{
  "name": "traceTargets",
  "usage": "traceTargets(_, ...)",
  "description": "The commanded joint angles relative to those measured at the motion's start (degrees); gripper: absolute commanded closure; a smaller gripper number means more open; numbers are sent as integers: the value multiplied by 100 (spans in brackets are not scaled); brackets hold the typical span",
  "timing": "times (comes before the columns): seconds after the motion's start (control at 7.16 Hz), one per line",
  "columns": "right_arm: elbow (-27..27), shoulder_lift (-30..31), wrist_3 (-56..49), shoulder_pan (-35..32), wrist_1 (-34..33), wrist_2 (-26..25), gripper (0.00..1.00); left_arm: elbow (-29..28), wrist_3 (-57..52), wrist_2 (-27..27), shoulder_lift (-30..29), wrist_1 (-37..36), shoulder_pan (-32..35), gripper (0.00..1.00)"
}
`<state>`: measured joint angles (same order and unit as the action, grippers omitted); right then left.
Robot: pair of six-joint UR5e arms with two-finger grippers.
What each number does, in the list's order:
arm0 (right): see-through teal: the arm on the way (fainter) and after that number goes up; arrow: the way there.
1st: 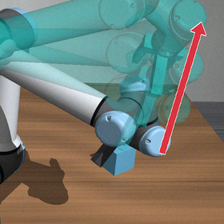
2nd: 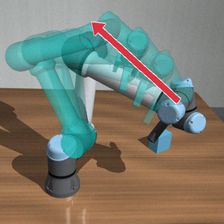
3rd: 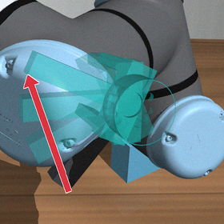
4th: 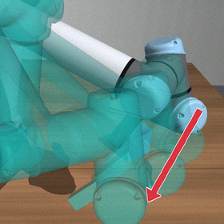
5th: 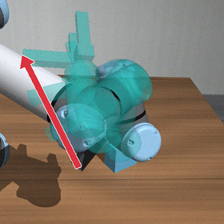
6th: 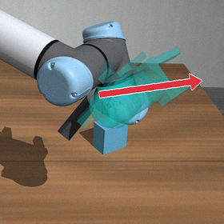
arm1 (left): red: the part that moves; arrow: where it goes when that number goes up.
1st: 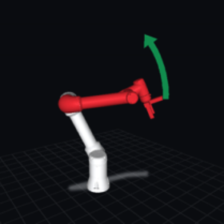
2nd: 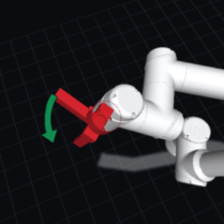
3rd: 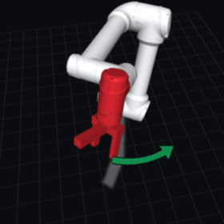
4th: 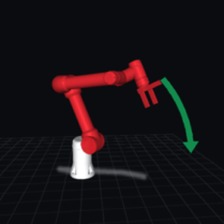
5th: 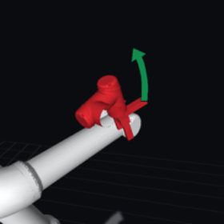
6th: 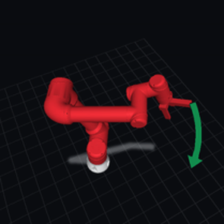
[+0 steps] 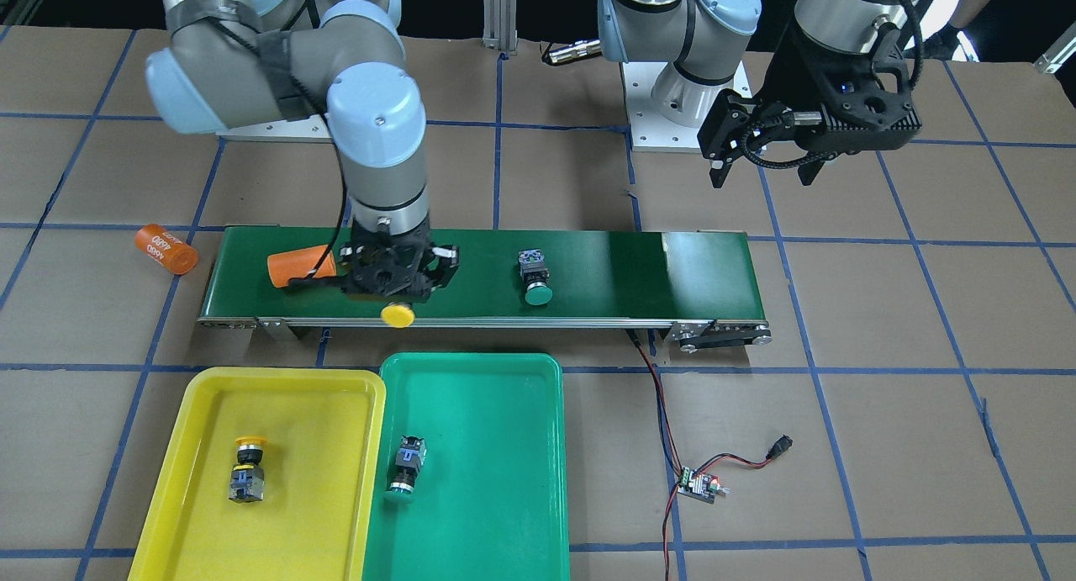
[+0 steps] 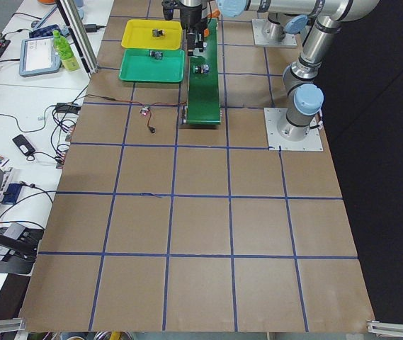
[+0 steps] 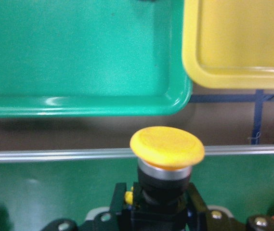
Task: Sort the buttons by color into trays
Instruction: 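Carry the yellow button into the yellow tray and open the right gripper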
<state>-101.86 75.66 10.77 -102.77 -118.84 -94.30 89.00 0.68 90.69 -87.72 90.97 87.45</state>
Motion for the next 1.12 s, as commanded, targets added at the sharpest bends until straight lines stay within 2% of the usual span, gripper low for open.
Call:
traceTargets(0.0,611,-750,-1126,940,-671,-281,100,3,3,18,9,0,0,0)
traceTargets(0.14,875,-1225,-1364,1013,-1459,-308,100,3,11,1,9,0,0,0)
traceTargets(0.28,948,-1534,-1306,1005,-1545,-239,90,3,37,-8,9,0,0,0)
traceTargets(0.42,948,-1650,-1384,1013,-1546,-247,31,3,3,71,0,0,0,0)
traceTargets(0.56,922,-1616,-1367,1022,-1546,-247,5,3,3,37,9,0,0,0)
traceTargets(0.7,861,-1529,-1367,1022,-1528,-264,0,3,11,19,9,0,0,0)
traceTargets(0.84,791,-1258,-1367,1022,-1441,-282,0,-6,11,62,18,0,0,0)
traceTargets(0.98,642,-734,-1323,1022,-944,-256,0,-41,29,80,18,34,0,0)
